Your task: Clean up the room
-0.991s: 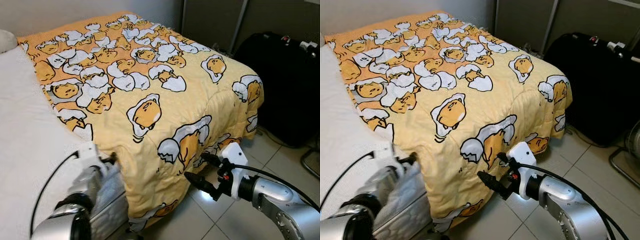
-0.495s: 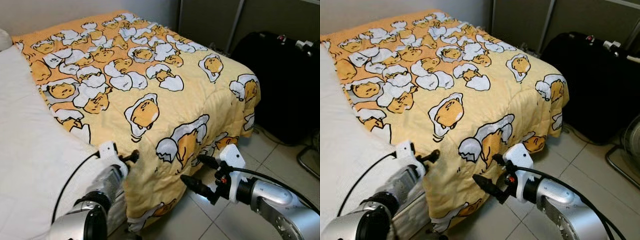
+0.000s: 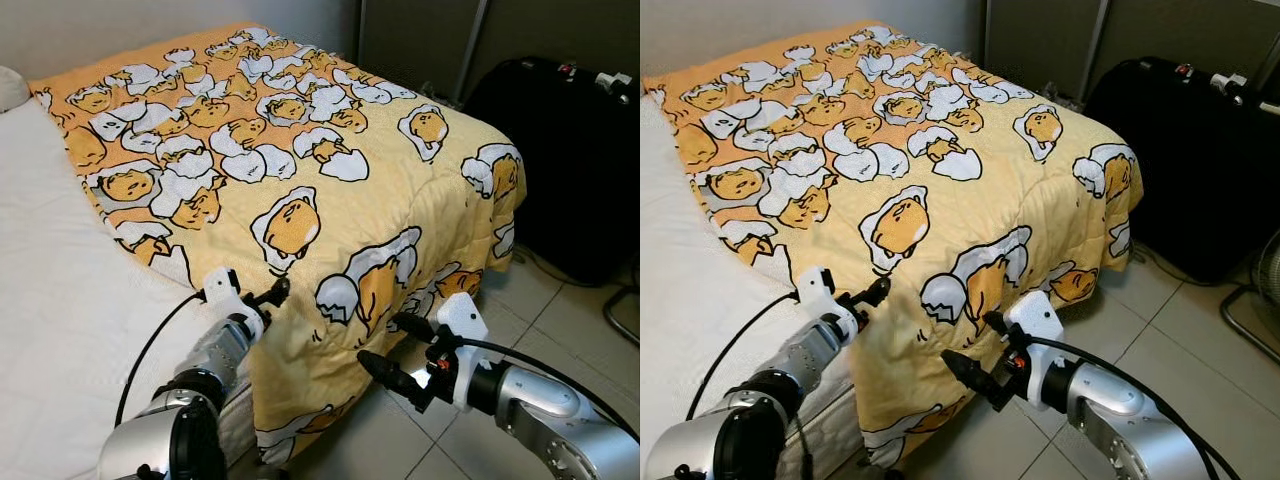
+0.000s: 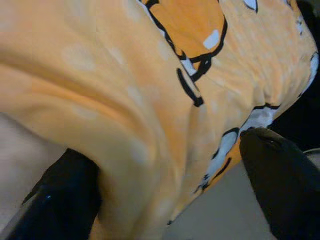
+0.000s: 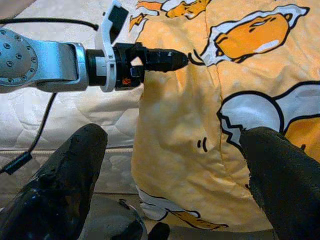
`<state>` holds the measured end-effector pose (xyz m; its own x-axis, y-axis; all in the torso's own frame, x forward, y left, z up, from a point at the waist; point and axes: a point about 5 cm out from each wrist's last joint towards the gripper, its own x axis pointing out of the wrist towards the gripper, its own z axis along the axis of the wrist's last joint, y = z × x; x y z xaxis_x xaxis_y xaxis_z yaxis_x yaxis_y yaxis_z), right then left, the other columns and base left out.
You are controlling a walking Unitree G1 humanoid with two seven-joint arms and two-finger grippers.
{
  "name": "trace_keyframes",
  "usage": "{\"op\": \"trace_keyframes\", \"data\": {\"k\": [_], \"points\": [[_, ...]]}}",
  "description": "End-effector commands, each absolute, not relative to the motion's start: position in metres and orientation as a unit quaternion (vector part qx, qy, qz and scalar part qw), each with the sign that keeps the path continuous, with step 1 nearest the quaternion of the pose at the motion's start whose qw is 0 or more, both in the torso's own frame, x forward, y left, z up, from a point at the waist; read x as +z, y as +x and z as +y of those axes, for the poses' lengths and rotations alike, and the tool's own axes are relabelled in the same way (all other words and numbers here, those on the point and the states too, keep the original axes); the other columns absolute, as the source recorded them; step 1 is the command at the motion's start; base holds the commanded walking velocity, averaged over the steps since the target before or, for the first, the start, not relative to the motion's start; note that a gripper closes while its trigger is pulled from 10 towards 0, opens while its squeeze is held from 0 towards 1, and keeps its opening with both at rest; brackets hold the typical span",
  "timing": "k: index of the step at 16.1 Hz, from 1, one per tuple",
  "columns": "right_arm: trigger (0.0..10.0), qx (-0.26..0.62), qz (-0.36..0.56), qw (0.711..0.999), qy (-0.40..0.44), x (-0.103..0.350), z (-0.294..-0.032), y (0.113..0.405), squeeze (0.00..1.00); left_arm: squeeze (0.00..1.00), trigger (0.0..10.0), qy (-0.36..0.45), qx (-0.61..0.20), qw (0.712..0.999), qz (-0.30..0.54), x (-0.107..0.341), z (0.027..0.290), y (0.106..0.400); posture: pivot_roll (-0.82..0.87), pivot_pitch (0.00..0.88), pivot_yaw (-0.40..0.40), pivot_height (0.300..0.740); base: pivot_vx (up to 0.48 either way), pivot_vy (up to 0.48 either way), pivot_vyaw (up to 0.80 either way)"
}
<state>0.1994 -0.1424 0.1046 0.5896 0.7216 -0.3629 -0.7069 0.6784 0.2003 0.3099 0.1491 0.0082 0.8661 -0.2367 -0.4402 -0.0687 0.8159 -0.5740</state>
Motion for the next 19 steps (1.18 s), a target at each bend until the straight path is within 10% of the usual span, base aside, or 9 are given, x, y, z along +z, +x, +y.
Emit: {"op": "trace_keyframes", "data": {"k": [1, 19], "points": [[10.0, 0.405, 0.199, 0.892, 0.019, 0.111, -0.139, 0.198, 0.0, 0.0, 0.0, -0.287, -0.049, 0.921, 0.257, 0.008, 0.153, 0.309, -0.19, 0.015, 0.114, 0.74, 0.0, 0.0, 0.0], [10.0, 0.412, 0.198, 0.889, 0.026, 0.106, -0.131, 0.2, 0.0, 0.0, 0.0, -0.206, -0.002, 0.937, 0.283, -0.001, 0.184, 0.299, -0.14, 0.03, 0.115, 0.74, 0.0, 0.0, 0.0]]}}
